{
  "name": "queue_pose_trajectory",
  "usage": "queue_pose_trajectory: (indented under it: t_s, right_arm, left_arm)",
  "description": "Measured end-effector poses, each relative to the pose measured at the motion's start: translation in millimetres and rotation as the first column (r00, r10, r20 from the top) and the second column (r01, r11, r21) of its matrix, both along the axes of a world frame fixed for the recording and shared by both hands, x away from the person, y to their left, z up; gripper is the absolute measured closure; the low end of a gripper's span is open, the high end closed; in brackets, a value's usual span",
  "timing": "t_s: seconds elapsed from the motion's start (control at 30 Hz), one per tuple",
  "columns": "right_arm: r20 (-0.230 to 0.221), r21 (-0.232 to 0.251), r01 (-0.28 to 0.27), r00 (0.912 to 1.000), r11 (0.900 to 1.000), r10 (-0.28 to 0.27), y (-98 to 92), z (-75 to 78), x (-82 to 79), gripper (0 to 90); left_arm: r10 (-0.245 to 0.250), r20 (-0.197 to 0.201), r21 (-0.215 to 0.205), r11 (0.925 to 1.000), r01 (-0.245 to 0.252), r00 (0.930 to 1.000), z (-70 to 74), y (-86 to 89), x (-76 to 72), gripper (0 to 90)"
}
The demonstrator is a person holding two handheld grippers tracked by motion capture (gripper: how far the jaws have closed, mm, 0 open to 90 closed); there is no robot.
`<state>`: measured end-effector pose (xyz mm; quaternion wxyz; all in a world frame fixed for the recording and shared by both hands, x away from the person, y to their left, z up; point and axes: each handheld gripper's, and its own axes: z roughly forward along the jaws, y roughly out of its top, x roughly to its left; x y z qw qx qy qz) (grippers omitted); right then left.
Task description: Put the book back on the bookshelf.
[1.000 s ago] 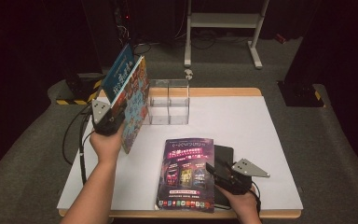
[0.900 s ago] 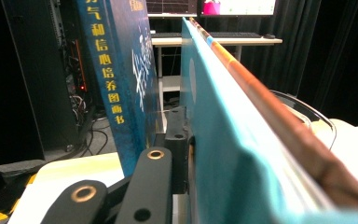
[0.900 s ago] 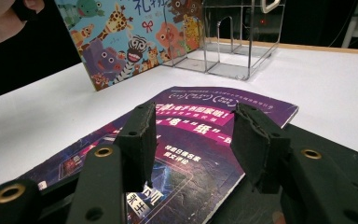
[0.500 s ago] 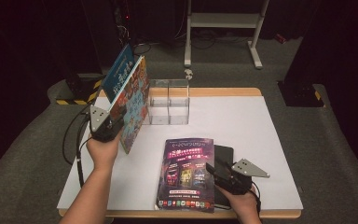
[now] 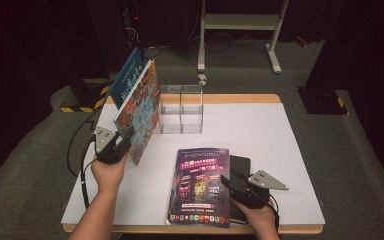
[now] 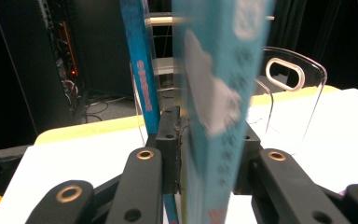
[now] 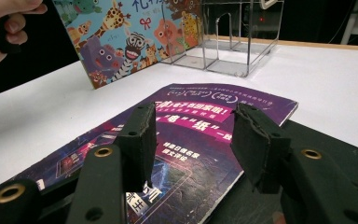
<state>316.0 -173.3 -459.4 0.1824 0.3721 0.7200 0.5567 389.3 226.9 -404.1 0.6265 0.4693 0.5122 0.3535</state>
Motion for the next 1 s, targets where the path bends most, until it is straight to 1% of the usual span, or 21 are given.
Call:
queue_pose_trajectory:
  t_s: [0.1, 0.13, 0.2, 0.27, 0.4, 0.47, 0.67, 0.8, 0.93, 1.0]
  right_arm:
    - [-0.001, 0.000, 0.000, 1.0000, 1.000, 0.000, 0.3, -0.1, 0.0, 49.5]
    - [-0.001, 0.000, 0.000, 1.0000, 1.000, 0.000, 0.5, -0.2, 0.0, 49.4]
    - [-0.001, 0.000, 0.000, 1.0000, 1.000, 0.000, 0.6, -0.3, 0.1, 49.5]
    - [-0.001, -0.001, -0.001, 1.0000, 1.000, 0.001, 0.7, -0.4, 0.2, 49.5]
    - [0.000, -0.001, 0.000, 1.0000, 1.000, 0.000, 0.5, -0.2, -0.1, 49.6]
    - [0.000, -0.001, 0.000, 1.0000, 1.000, 0.000, 0.3, -0.4, 0.0, 49.6]
    - [0.002, -0.003, -0.002, 1.0000, 1.000, 0.002, 0.5, -0.4, -0.3, 49.7]
    - [0.002, -0.002, -0.003, 1.0000, 1.000, 0.003, 0.3, -0.1, -0.6, 49.7]
    - [0.002, -0.001, -0.005, 1.0000, 1.000, 0.005, 0.6, -0.1, -0.6, 49.7]
    - [0.002, -0.001, -0.006, 1.0000, 1.000, 0.006, 0.9, -0.2, -0.7, 49.7]
  left_arm:
    - [0.009, -0.005, 0.004, 0.9999, -0.009, 0.9999, -3.3, 0.9, -0.9, 73.7]
    - [0.011, -0.006, -0.005, 0.9999, -0.011, 0.9999, -3.2, 1.5, -0.8, 77.0]
    - [0.032, -0.009, -0.003, 0.9995, -0.033, 0.9994, -2.5, 0.7, -0.2, 78.6]
    - [0.040, -0.010, -0.013, 0.9991, -0.041, 0.9991, -1.8, 0.3, 0.7, 79.9]
    - [0.069, -0.008, -0.036, 0.9969, -0.069, 0.9976, -0.4, -2.0, 4.1, 80.7]
    - [0.075, -0.007, -0.032, 0.9967, -0.075, 0.9972, -0.8, -2.7, 6.2, 80.7]
    - [0.101, -0.004, -0.040, 0.9941, -0.101, 0.9949, -0.6, -7.5, 14.3, 80.8]
    - [0.117, -0.004, -0.035, 0.9925, -0.117, 0.9931, -0.4, -11.6, 19.7, 80.8]
    - [0.130, 0.006, -0.032, 0.9910, -0.130, 0.9915, -0.9, -14.6, 20.2, 80.8]
    - [0.131, 0.003, -0.031, 0.9910, -0.131, 0.9914, -1.2, -14.1, 19.7, 80.8]
